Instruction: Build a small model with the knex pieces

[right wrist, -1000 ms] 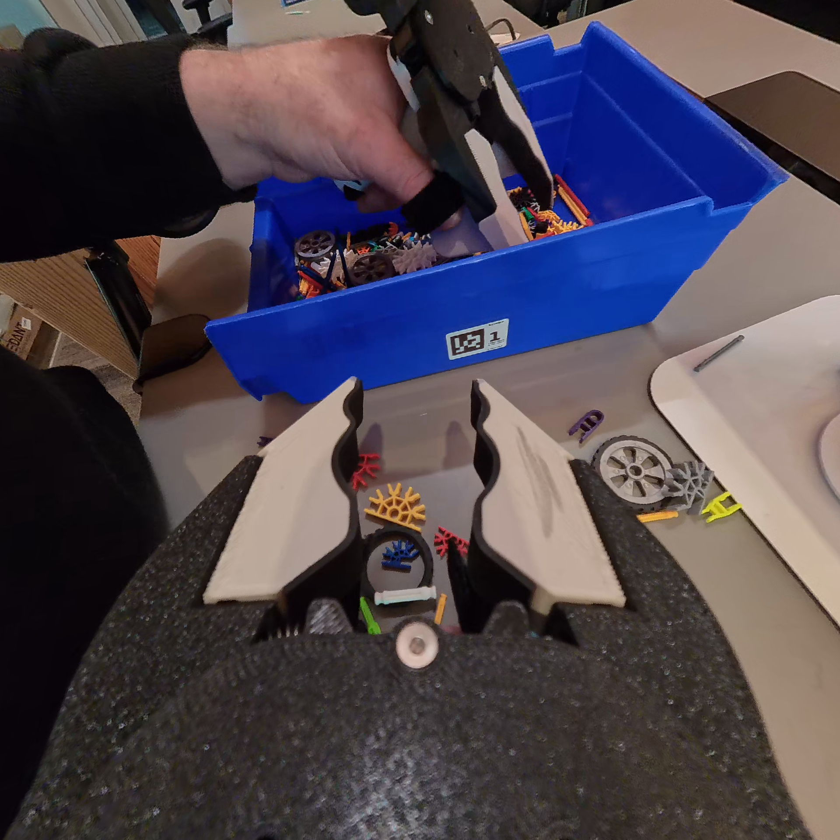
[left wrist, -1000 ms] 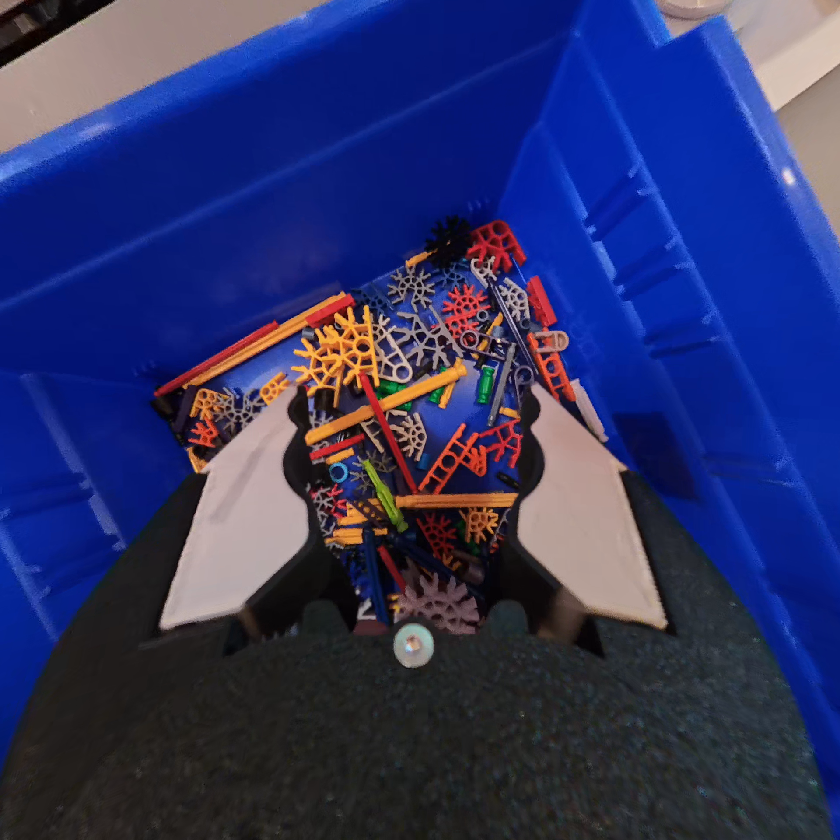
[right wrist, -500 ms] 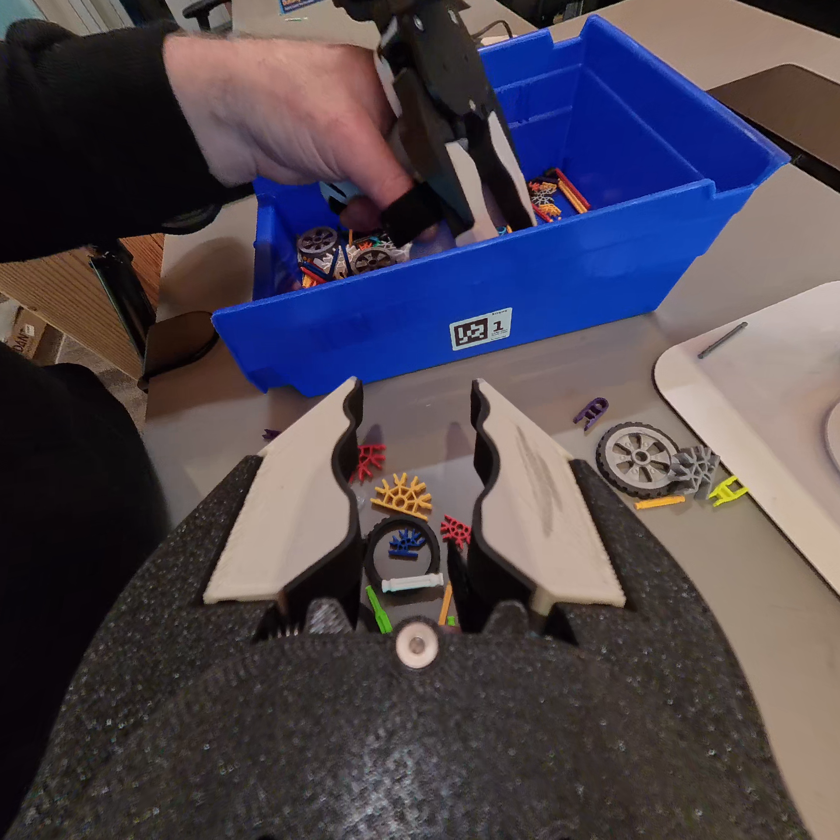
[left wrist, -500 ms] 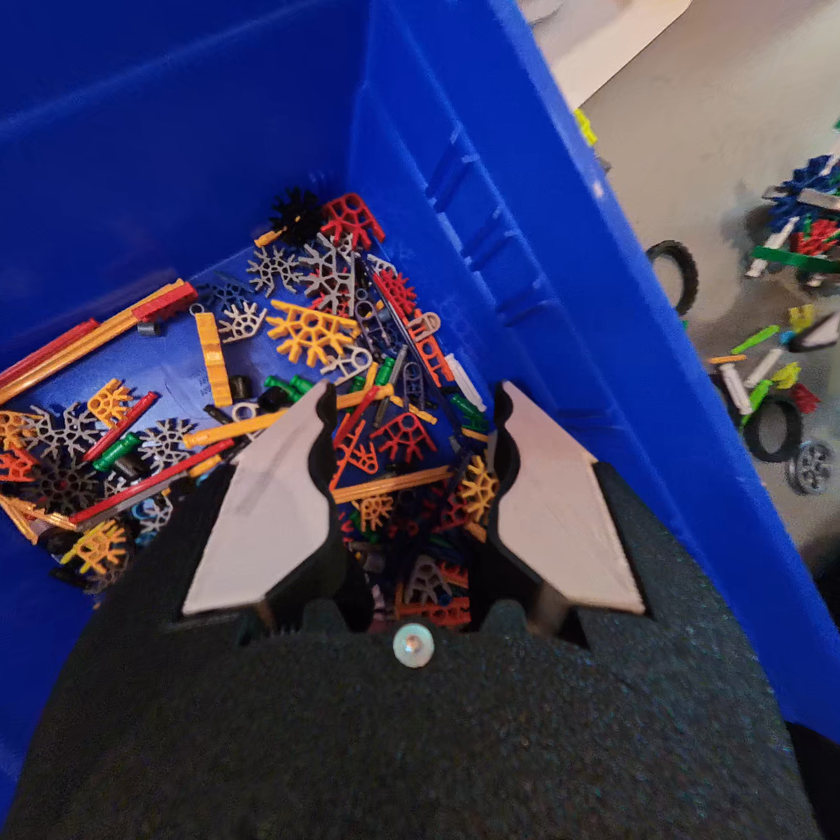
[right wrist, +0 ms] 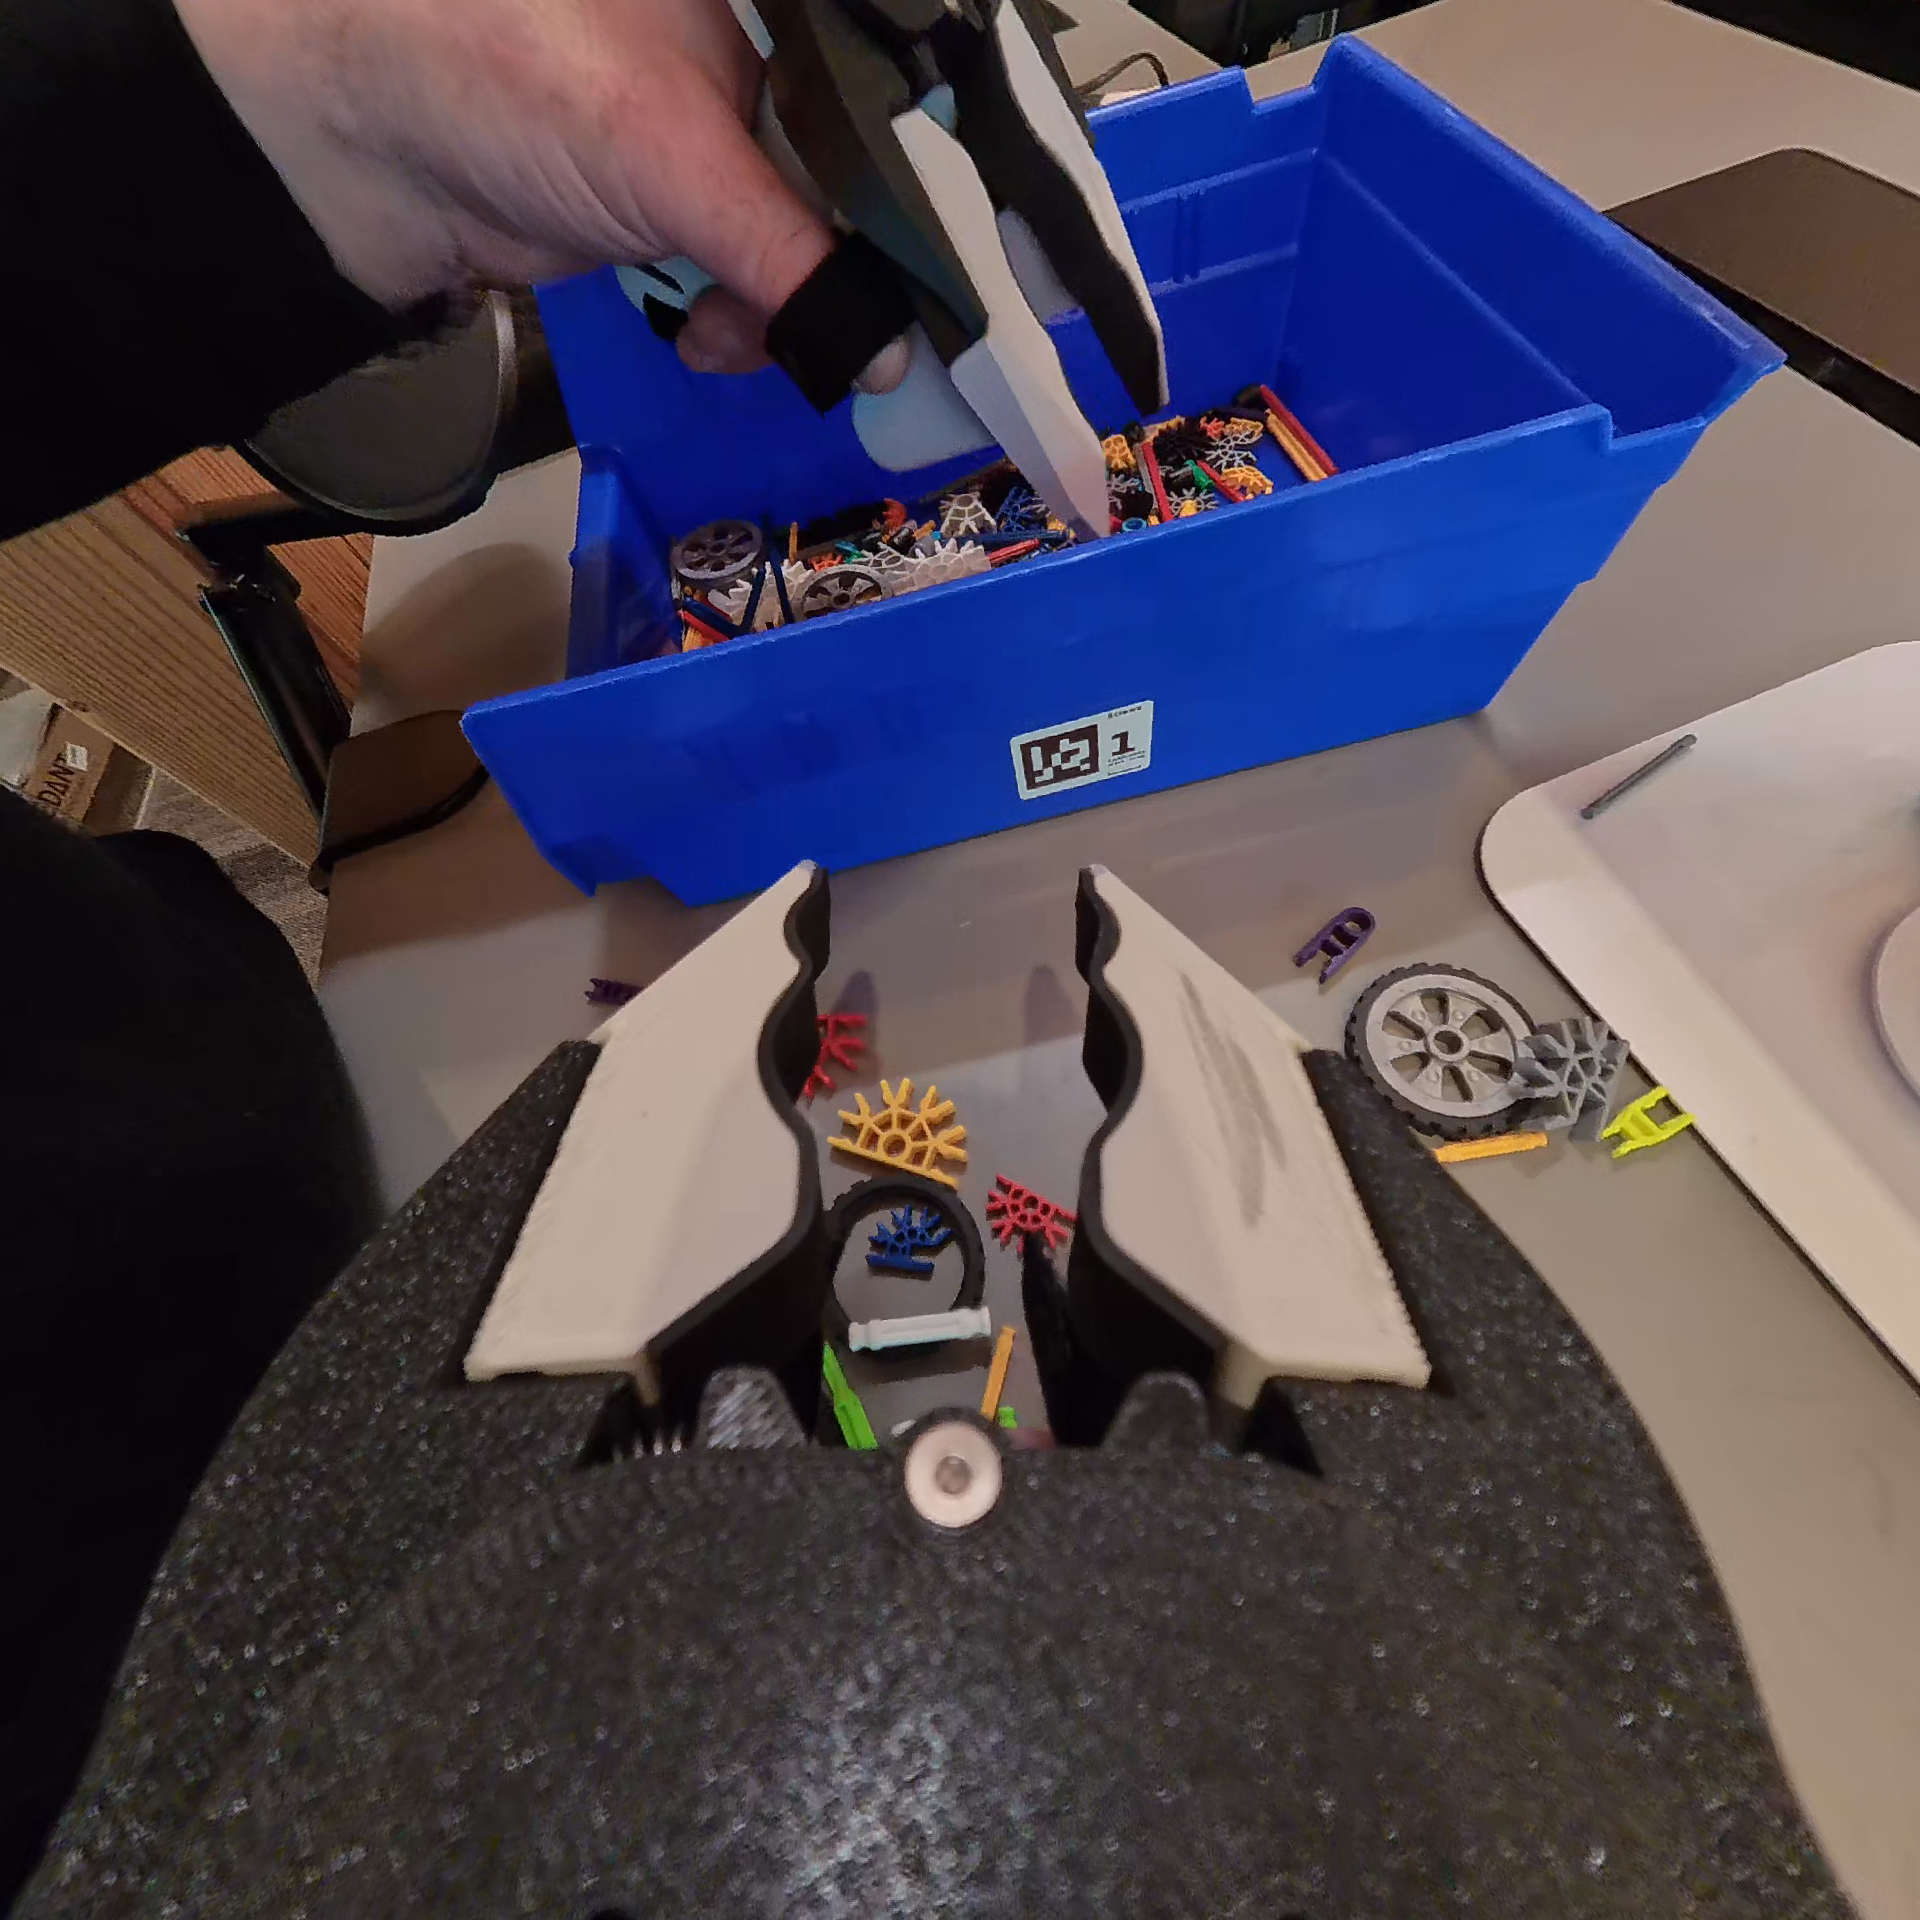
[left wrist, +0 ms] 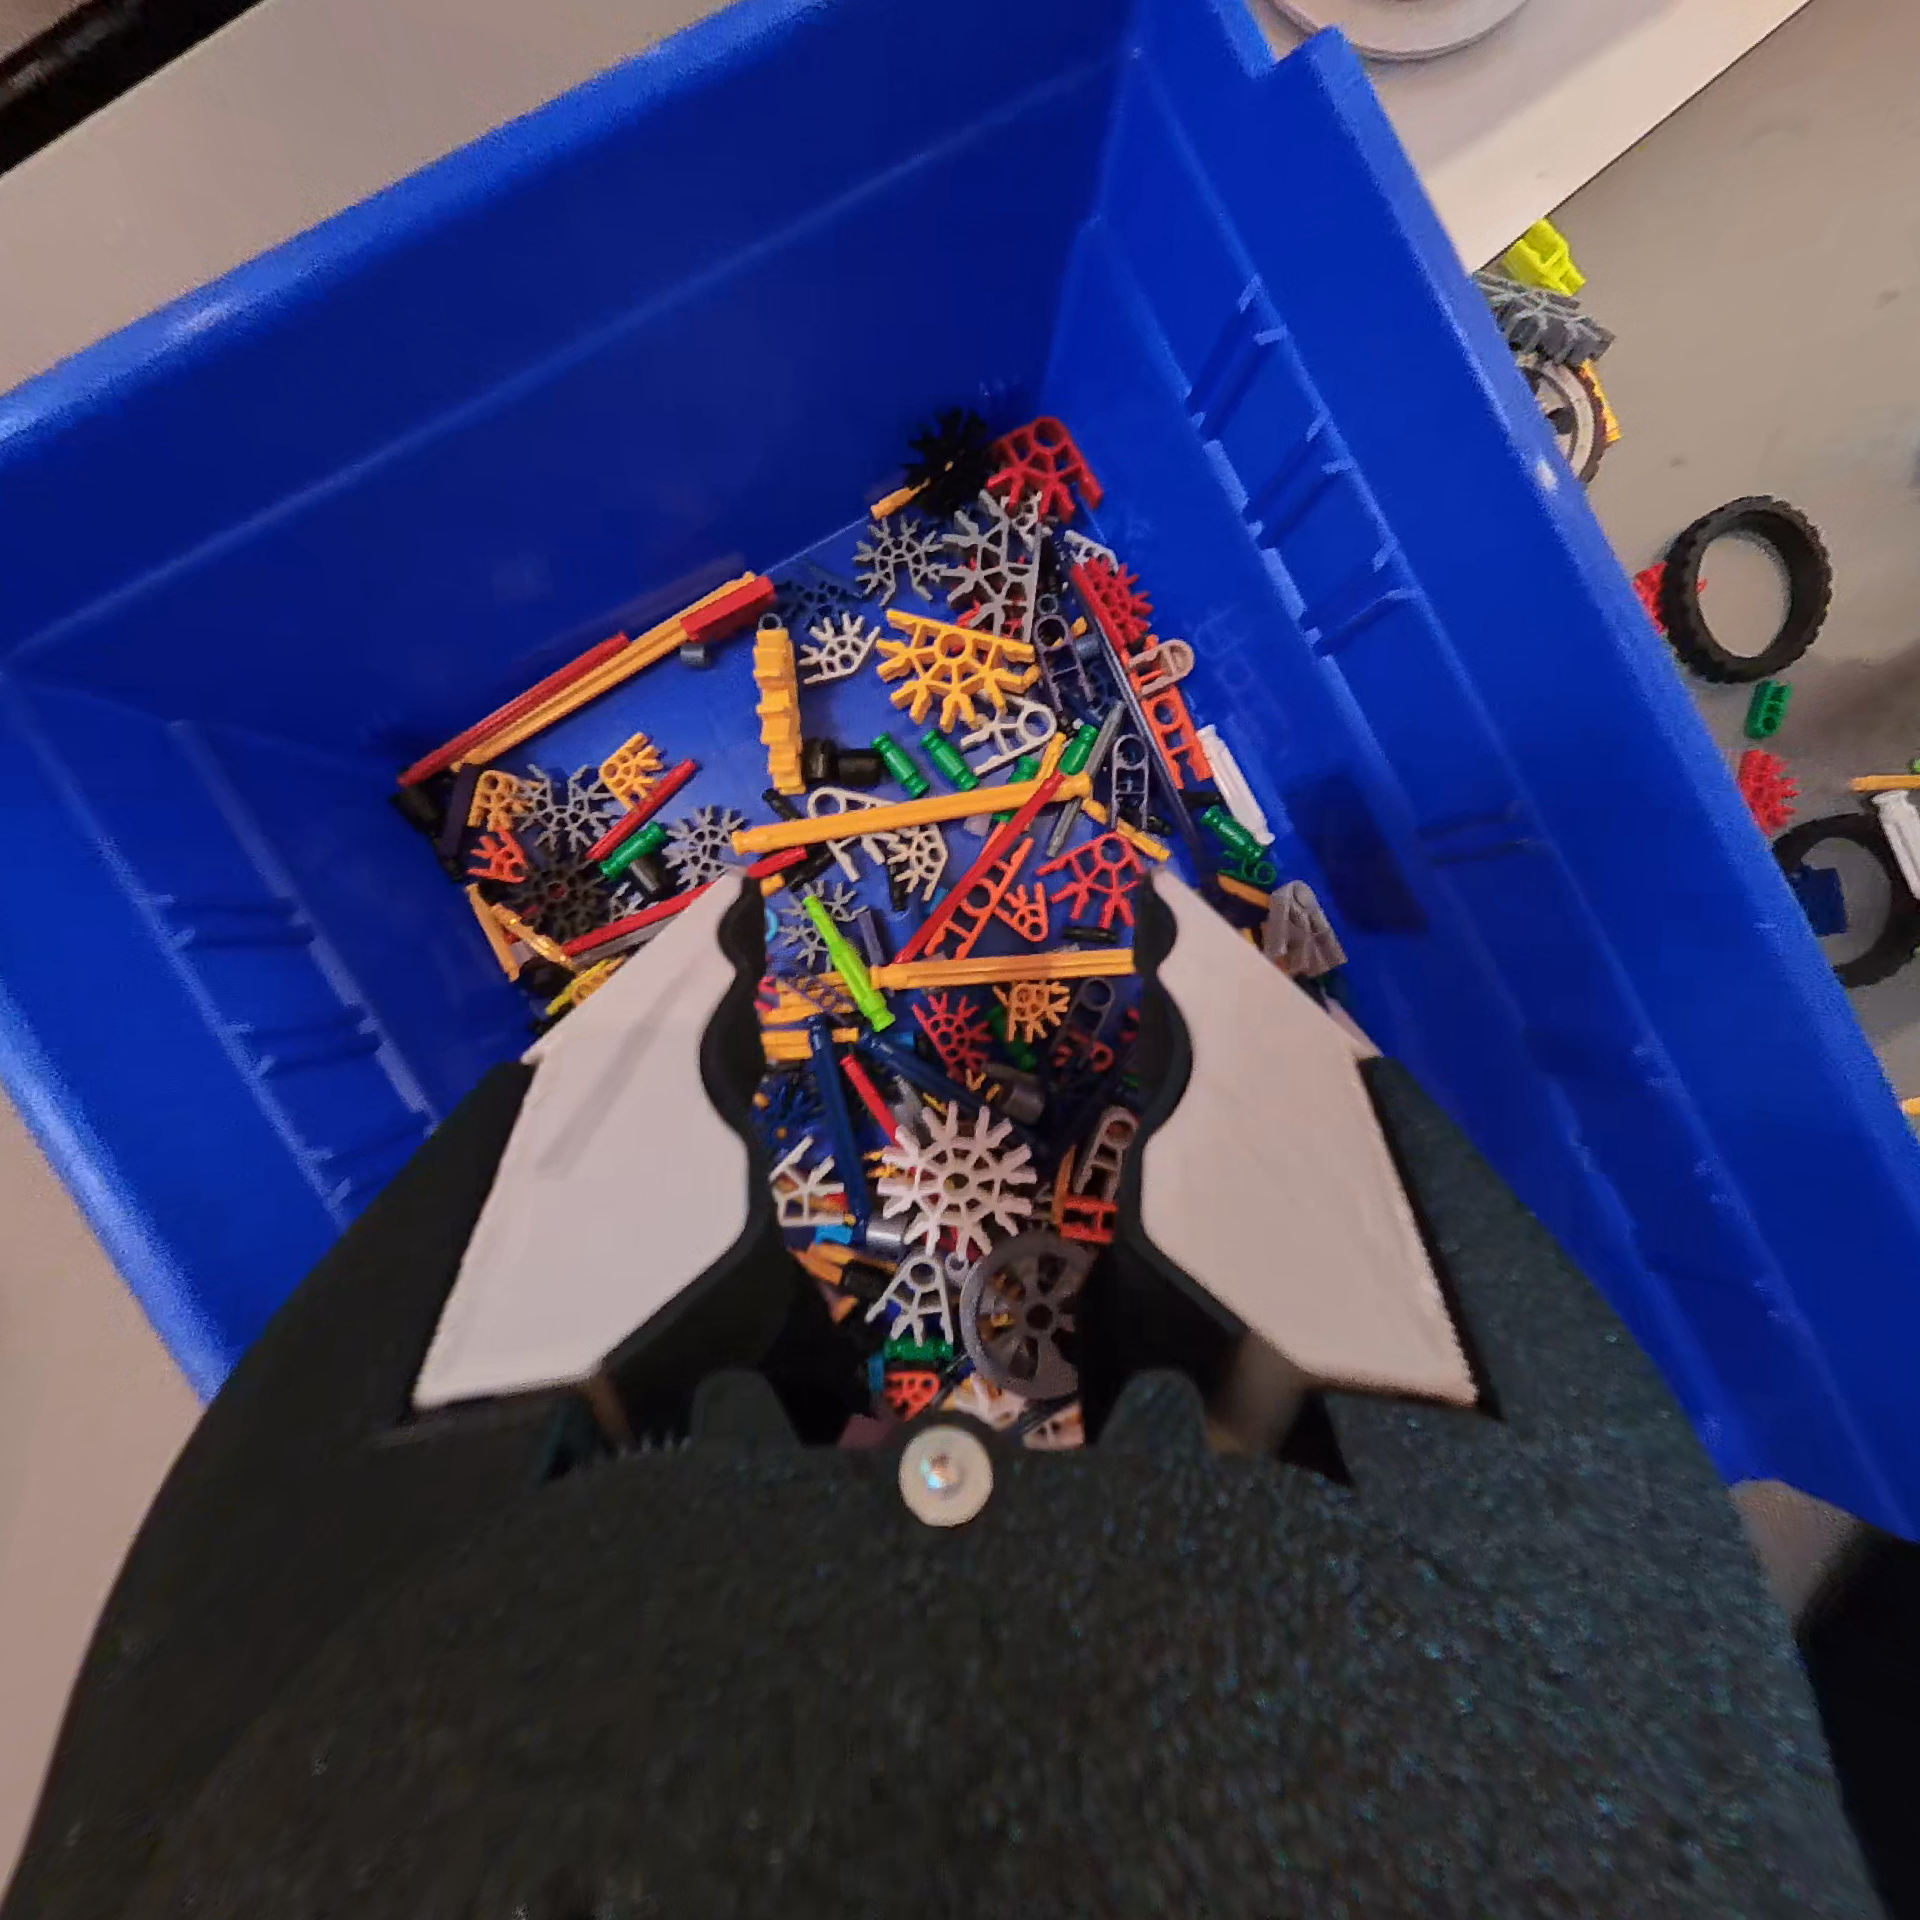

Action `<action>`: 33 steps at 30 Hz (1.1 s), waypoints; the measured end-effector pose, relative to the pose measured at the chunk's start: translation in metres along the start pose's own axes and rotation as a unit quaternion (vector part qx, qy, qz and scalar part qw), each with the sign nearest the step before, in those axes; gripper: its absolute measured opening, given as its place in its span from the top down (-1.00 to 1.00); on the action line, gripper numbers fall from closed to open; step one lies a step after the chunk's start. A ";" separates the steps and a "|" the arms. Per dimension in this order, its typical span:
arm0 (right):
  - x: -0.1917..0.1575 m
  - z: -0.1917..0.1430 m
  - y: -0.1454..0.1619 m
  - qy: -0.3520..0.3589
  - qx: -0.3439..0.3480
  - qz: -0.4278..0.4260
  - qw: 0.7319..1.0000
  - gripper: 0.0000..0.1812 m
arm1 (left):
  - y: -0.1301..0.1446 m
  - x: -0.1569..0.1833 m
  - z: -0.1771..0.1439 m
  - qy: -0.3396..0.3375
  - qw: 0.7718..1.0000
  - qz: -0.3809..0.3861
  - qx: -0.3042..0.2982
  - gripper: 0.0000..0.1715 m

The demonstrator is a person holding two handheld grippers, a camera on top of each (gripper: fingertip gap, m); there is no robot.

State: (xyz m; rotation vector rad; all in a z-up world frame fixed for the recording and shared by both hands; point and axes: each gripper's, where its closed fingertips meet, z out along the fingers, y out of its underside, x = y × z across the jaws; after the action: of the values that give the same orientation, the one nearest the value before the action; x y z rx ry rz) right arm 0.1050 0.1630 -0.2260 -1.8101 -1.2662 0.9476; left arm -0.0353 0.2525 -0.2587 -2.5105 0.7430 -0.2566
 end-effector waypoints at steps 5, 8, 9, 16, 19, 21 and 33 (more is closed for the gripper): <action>0.001 0.000 0.001 0.001 0.001 0.001 1.000 0.48 | 0.005 -0.009 -0.012 -0.013 1.000 -0.008 -0.008 0.16; 0.001 0.000 0.001 0.001 0.002 0.001 1.000 0.48 | 0.011 -0.015 -0.014 -0.024 0.999 -0.013 -0.019 0.07; 0.001 0.001 0.001 0.001 0.002 0.001 1.000 0.48 | 0.013 -0.016 -0.015 -0.028 0.999 -0.013 -0.021 0.05; 0.000 0.001 0.000 -0.001 0.004 0.001 1.000 0.48 | 0.022 -0.010 0.000 -0.018 0.999 -0.026 -0.033 -0.26; 0.000 0.002 -0.001 -0.001 0.005 0.000 1.000 0.48 | 0.024 -0.008 0.011 -0.010 0.999 -0.038 -0.033 -0.35; 0.000 0.002 -0.001 -0.002 0.005 0.001 1.000 0.48 | 0.023 -0.008 0.018 -0.008 0.999 -0.039 -0.033 -0.38; 0.004 -0.003 0.003 0.003 0.009 0.008 1.000 0.48 | 0.032 -0.022 0.044 -0.037 0.996 -0.048 -0.065 -0.63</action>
State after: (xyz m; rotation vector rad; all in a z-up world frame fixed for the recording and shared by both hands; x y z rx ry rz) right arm 0.1096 0.1660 -0.2275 -1.8107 -1.2383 0.9595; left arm -0.0547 0.2600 -0.3138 -2.6679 0.6289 -0.1501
